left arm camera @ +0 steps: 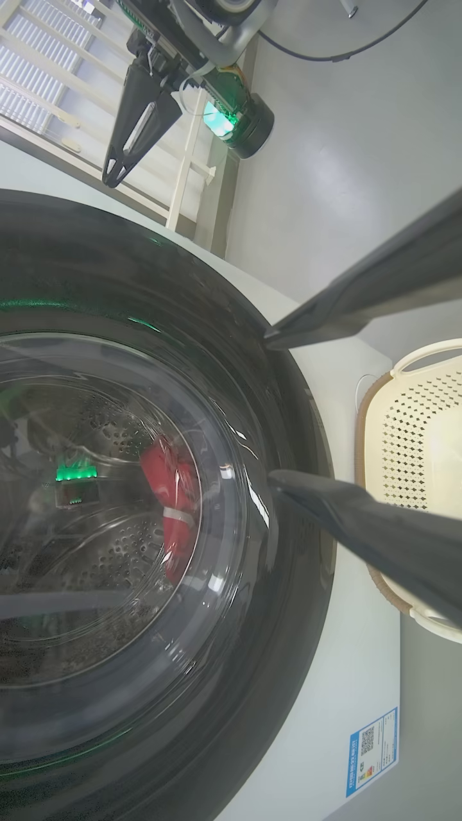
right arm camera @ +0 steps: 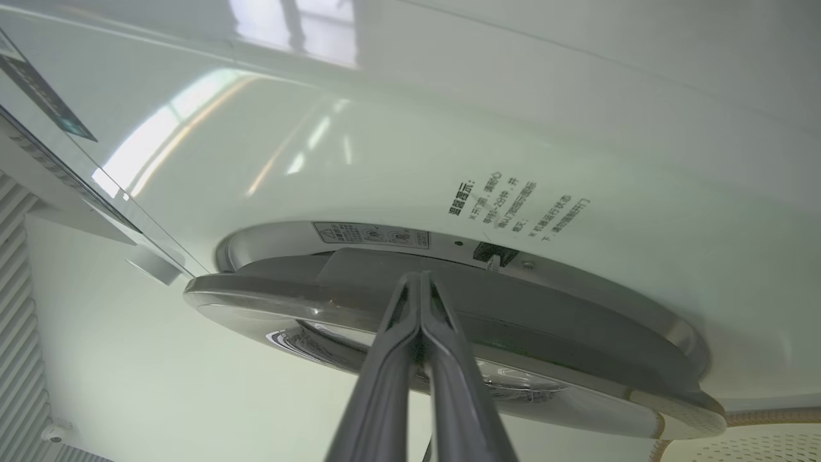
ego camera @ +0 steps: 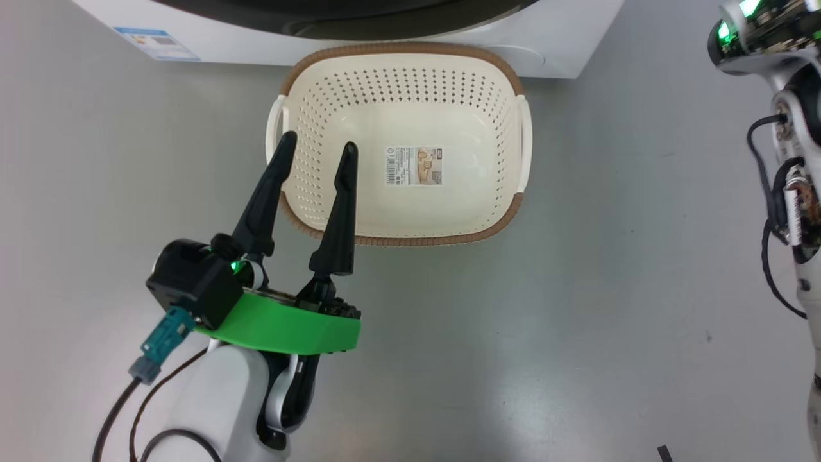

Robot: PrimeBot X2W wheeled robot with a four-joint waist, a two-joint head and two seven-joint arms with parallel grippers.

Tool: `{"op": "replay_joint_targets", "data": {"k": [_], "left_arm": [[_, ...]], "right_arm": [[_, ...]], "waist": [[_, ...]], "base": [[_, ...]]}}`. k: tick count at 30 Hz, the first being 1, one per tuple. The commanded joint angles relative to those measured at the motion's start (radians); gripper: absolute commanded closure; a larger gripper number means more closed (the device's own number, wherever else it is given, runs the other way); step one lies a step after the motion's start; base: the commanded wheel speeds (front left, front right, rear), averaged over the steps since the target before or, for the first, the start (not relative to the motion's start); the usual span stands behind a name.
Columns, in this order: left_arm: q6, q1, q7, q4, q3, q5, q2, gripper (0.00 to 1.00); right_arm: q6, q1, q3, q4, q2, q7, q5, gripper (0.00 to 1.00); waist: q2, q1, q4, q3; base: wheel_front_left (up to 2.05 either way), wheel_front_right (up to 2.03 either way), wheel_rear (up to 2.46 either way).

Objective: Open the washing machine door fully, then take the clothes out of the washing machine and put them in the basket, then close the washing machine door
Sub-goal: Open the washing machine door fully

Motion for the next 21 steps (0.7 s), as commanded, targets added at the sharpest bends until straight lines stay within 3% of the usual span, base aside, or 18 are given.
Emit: {"op": "replay_joint_targets", "data": {"k": [1,21], "left_arm": [[0.007,-0.007,-0.012,-0.021,0.023,-0.006,0.018,0.0],[0.006,-0.02,-0.012,-0.01,-0.002,-0.023,0.018,0.0]], "right_arm": [[0.0,-0.019,0.001,-0.024,0.005,0.008,0.012,1.0],[0.0,-0.138,0.013,0.116,0.002,0.112,0.099,1.0]], "waist": [[0.0,0.0,0.009,0.007],[0.0,0.0,0.05,0.032]], "base": [[0.0,0.0,0.0],[0.0,0.0,0.0]]}}
